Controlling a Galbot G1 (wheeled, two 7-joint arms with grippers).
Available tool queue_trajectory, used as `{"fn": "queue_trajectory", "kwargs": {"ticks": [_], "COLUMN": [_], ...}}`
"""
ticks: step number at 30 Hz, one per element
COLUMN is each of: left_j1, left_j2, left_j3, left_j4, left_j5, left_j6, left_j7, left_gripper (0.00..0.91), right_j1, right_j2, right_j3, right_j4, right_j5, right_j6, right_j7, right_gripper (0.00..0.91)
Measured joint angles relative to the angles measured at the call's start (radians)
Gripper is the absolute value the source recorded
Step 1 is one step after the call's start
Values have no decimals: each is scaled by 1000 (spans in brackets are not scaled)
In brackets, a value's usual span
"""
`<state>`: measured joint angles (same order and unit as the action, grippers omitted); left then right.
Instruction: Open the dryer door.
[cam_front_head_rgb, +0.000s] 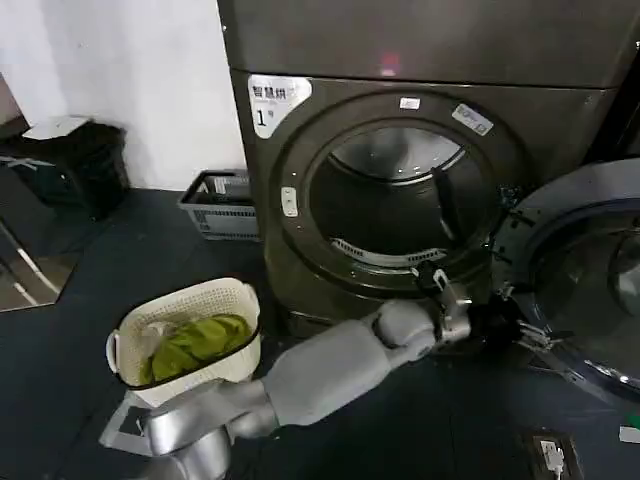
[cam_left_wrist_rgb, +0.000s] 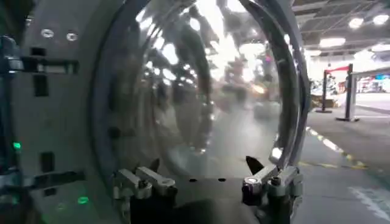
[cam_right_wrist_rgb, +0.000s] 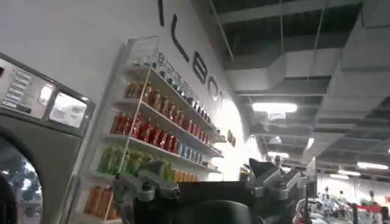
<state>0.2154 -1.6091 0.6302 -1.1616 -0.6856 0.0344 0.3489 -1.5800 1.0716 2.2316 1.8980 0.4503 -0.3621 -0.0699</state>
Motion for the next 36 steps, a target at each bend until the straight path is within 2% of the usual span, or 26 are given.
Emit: {"fn": "queue_trajectory", "kwargs": {"ticks": [14, 22, 36], "left_j1": [0, 6, 25], "left_j2": [0, 0, 0], "left_j3": [8, 36, 28], "left_j4": [-24, -57, -115], "left_j5": [-43, -87, -104], "left_j6": [-59, -163, -274], "left_j7": [-20, -17, -33], "left_gripper": [907, 907, 907], "right_j1": [-14, -15, -11], "right_j2": [-1, -2, -5], "right_j3": [10, 9, 2], "right_j4": [-3, -1, 15], "right_j5": [1, 4, 4], "right_j6": [8, 10, 14], "right_j7": [-20, -23, -40], "right_gripper": [907, 907, 907]}}
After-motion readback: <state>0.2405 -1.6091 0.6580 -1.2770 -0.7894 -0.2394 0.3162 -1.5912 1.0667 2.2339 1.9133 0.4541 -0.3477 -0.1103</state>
